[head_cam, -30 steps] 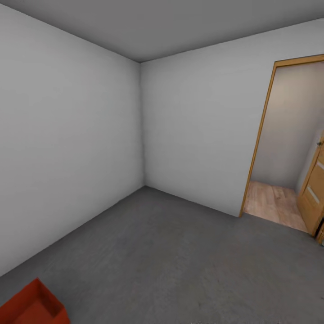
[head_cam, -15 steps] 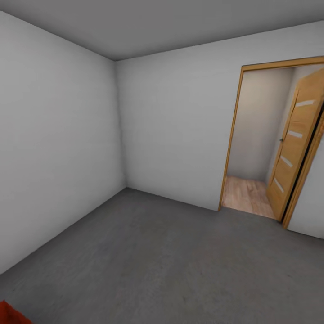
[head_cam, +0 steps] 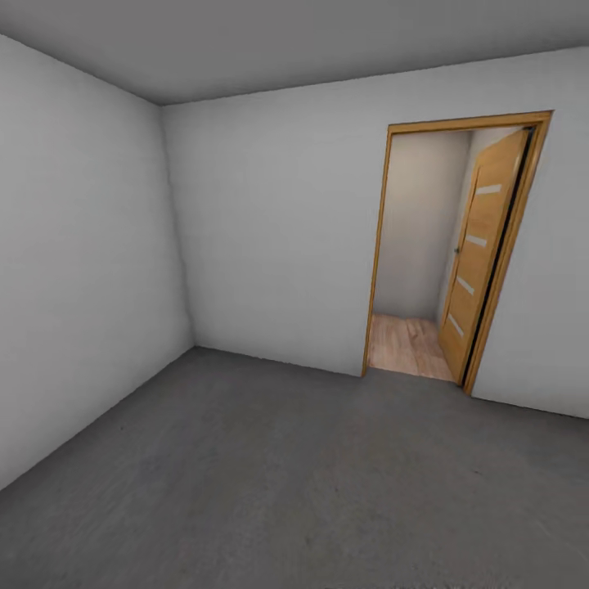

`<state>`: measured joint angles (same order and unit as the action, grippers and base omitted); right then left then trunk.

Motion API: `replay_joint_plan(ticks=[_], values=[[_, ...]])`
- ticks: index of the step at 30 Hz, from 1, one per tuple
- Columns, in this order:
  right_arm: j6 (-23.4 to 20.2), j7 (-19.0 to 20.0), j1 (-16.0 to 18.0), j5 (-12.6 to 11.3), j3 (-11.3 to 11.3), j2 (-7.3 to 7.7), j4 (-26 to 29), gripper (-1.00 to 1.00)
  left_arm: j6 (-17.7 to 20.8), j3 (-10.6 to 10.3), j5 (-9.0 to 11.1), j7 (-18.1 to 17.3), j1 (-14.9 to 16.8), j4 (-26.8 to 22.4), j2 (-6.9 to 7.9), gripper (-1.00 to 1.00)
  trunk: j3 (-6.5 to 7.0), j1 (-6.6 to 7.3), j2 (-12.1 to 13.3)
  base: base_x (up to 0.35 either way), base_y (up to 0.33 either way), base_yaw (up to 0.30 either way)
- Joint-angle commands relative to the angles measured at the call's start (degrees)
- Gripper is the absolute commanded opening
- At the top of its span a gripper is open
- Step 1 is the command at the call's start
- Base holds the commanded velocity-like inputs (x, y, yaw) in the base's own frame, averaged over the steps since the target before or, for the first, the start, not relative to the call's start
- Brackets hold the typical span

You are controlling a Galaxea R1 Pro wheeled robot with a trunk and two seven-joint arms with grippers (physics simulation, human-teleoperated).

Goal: Move the two storage containers from the living room to the garage. In the garage, place one container on the floor and stack the other container on top of it (either order is fine).

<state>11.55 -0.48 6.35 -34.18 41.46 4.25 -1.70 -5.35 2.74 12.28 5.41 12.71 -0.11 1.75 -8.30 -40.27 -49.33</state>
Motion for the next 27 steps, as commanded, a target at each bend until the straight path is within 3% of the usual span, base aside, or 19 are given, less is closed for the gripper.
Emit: replay_joint_plan(ticks=[1, 27], values=[[0.2, 0.0, 0.1, -0.3, 0.5, -0.04, -0.1, 1.0, -0.2, 0.2, 0.1, 0.0, 0.0, 0.0, 0.0, 1.0, -0.08, -0.01, -0.1, 0.0, 0.0, -0.298], [0.2, 0.0, 0.1, -0.3, 0.5, -0.11, -0.1, 1.0, -0.2, 0.2, 0.0, 0.0, 0.0, 0.0, 0.01, 1.0, -0.08, -0.01, -0.1, 0.0, 0.0, -0.298]])
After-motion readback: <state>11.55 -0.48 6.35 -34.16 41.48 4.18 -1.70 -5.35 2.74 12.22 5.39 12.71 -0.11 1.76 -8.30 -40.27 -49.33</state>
